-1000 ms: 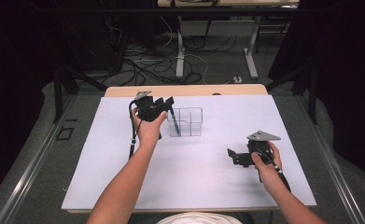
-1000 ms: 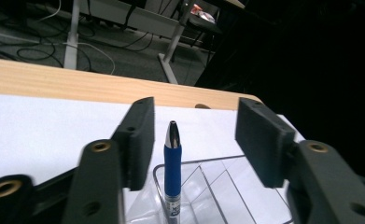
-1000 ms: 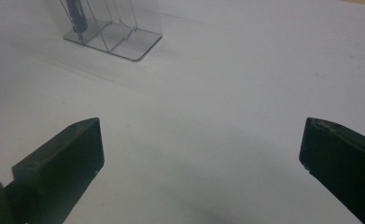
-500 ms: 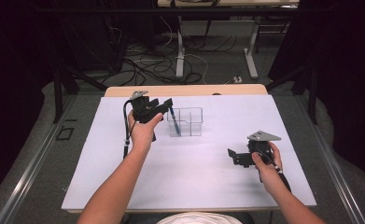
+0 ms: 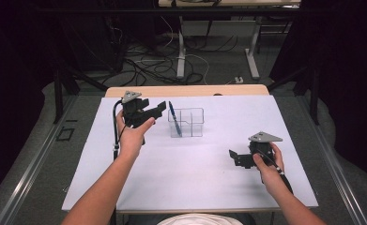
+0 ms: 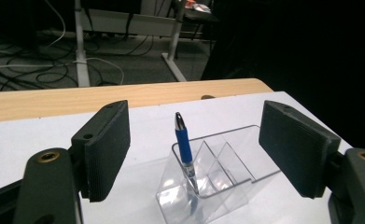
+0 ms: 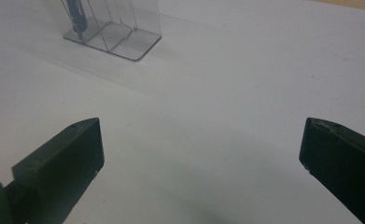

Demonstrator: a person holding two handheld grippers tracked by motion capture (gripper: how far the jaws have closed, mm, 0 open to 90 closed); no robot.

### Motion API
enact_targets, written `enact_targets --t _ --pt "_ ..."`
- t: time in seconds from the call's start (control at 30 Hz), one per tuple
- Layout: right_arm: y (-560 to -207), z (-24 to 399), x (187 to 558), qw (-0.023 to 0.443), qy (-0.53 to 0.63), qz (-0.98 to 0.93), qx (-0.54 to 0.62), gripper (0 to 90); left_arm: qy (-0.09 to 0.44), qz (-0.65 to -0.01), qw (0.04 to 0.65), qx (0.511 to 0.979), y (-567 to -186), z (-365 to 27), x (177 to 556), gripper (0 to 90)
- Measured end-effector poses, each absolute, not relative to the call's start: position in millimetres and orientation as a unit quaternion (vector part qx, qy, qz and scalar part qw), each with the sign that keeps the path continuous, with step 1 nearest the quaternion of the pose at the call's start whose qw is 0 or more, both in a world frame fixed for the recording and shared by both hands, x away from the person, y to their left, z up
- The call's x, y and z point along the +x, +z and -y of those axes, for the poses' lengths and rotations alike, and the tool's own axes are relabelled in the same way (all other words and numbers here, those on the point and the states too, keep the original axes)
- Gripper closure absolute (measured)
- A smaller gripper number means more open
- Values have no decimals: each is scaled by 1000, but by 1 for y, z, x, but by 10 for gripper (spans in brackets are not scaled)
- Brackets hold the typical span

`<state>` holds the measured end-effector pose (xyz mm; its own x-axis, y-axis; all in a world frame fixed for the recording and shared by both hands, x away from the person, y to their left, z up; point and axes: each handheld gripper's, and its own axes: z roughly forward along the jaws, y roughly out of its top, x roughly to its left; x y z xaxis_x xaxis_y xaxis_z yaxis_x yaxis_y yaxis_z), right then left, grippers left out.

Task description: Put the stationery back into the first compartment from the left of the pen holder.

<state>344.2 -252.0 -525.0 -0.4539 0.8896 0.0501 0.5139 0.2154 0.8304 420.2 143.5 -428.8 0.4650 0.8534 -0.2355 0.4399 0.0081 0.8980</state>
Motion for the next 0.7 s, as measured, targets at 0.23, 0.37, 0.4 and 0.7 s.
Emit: enact_targets --t 0.23,0.37,0.4,0.7 --pt "-525 253 343 230 412 -746 469 0 209 -461 523 685 -424 -159 404 163" --pt "-525 253 343 230 412 -747 469 0 206 -458 523 689 -424 -168 397 133" --pt "-525 252 343 230 412 -747 469 0 207 -455 521 692 -425 -172 395 109" --pt "-524 254 343 232 411 -745 472 0 189 -459 524 692 -433 -191 376 3"
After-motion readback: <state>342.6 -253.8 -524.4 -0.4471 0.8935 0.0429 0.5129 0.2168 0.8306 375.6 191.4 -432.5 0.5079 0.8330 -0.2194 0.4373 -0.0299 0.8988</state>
